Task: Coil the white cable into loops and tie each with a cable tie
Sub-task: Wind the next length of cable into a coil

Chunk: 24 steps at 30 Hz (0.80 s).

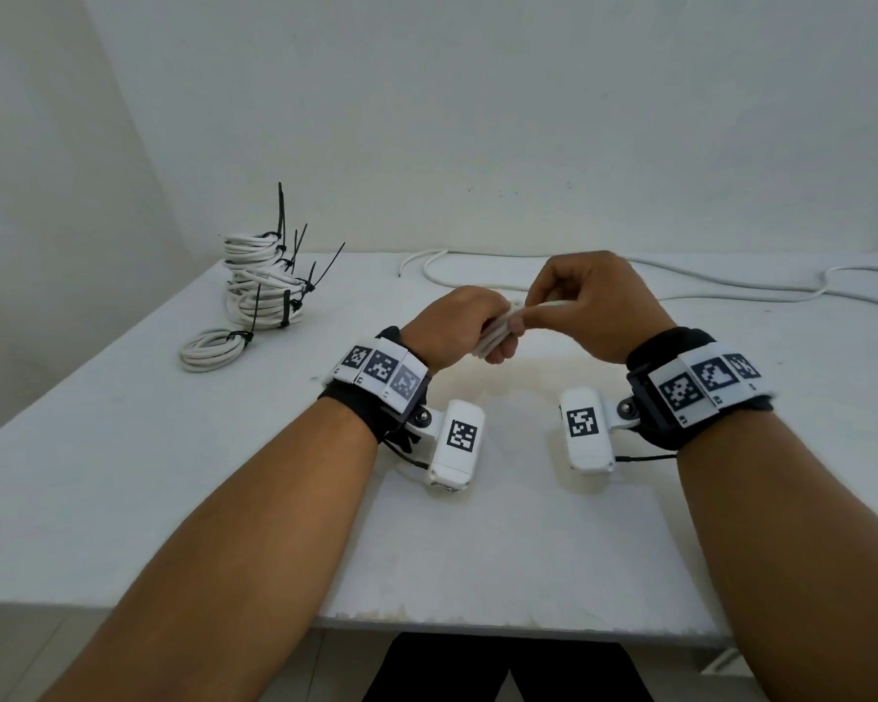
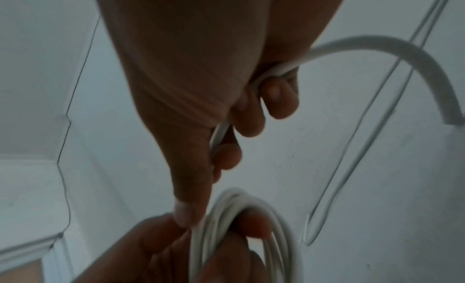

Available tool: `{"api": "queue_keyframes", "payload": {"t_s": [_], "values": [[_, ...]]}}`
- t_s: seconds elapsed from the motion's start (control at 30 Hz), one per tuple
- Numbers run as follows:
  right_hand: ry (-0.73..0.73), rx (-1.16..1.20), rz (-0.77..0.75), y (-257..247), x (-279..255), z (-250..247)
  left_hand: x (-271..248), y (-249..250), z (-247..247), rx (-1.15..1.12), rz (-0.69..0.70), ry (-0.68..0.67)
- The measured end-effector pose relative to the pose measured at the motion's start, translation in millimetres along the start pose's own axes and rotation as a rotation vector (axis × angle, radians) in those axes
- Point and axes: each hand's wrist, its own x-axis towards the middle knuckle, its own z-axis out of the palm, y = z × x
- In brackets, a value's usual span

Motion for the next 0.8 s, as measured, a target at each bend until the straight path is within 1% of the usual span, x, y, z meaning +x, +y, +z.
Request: {"api": "queue_keyframes", "payload": {"t_s": [0.07, 0.13, 0.27, 0.4, 0.47, 0.53, 0.57, 0.67, 0.73, 0.8], "values": [[0.07, 0.12, -0.016, 1.2, 0.2, -3.5, -0.3, 2.0, -0.8, -0.117, -0.011, 0.029], [0.103, 0.209, -0.02, 2.1, 0.3, -5.8, 0.0, 2.1, -0.4, -0.19, -0.003, 0.051], [0.131, 0.263, 0.014, 5.3, 2.0, 5.8, 0.7, 2.0, -0.8, -0.471, -0.015, 0.089], [0.052, 0.236, 0.096, 3.6, 2.2, 18.6, 3.0, 5.7, -2.8, -0.783, 0.03, 0.118], [0.005, 0.311, 0.091, -2.7, 1.3, 22.3, 4.3, 9.3, -2.9, -0.923, 0.041, 0.139], [-0.02, 0.379, 0.087, -8.2, 0.1, 24.6, 5.4, 10.3, -2.5, -1.004, 0.034, 0.17], [-0.027, 0.361, 0.084, -9.3, -0.2, 25.2, 5.5, 9.9, -1.8, -1.024, 0.028, 0.186], [-0.034, 0.208, 0.054, -4.8, 0.7, 26.6, 4.3, 10.4, 2.1, -1.005, 0.01, 0.213], [-0.014, 0.107, 0.027, -1.5, 2.6, 24.8, 3.2, 11.9, 4.2, -0.927, 0.012, 0.227], [-0.01, -0.034, -0.014, -1.6, 3.1, 21.0, 2.6, 12.3, 3.2, -0.78, 0.005, 0.257]]}}
